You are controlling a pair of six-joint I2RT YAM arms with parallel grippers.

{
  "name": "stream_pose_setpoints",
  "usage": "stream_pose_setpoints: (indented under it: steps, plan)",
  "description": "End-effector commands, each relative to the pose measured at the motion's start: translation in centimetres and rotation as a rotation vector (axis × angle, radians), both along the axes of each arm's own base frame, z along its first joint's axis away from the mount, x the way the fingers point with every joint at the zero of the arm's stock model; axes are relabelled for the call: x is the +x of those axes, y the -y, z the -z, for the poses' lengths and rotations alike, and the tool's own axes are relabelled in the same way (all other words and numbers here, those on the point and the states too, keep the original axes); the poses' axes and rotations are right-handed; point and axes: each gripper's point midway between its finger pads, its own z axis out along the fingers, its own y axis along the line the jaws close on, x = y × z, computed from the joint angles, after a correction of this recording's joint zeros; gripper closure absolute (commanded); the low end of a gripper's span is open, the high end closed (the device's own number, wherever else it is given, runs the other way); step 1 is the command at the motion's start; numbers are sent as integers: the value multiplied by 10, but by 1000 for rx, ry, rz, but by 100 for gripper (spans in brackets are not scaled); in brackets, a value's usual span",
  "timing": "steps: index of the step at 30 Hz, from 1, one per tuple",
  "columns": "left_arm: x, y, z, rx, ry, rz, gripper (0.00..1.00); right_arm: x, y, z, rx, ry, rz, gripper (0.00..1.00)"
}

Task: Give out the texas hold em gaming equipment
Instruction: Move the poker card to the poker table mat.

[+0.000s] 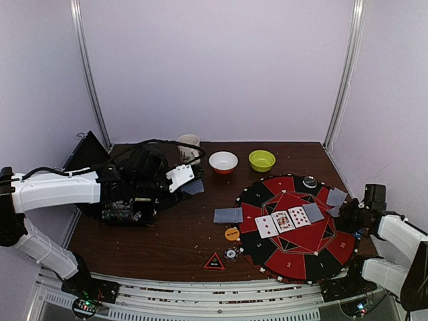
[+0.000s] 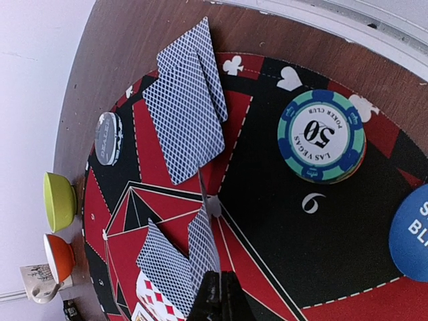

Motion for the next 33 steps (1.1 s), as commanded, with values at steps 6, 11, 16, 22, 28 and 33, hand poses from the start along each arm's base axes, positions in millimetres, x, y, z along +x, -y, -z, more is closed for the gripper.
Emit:
stream_pose_setpoints:
  steps: [6,11,16,22,28,33]
  plan:
    - [0,8,-8,-31,21,16,56,9,9,-28,-13,36,31,100]
    - [1,6,-9,-30,26,11,56,6,11,-10,25,-35,53,100]
    - [1,6,-8,-26,26,11,56,5,10,1,67,-60,80,100]
    - [1,6,-9,-29,28,11,56,10,25,4,30,-62,123,100]
    - [1,5,-10,-27,36,5,56,21,30,-4,17,-57,116,100]
    - [1,5,-8,-25,31,7,56,26,29,-8,29,-27,124,100]
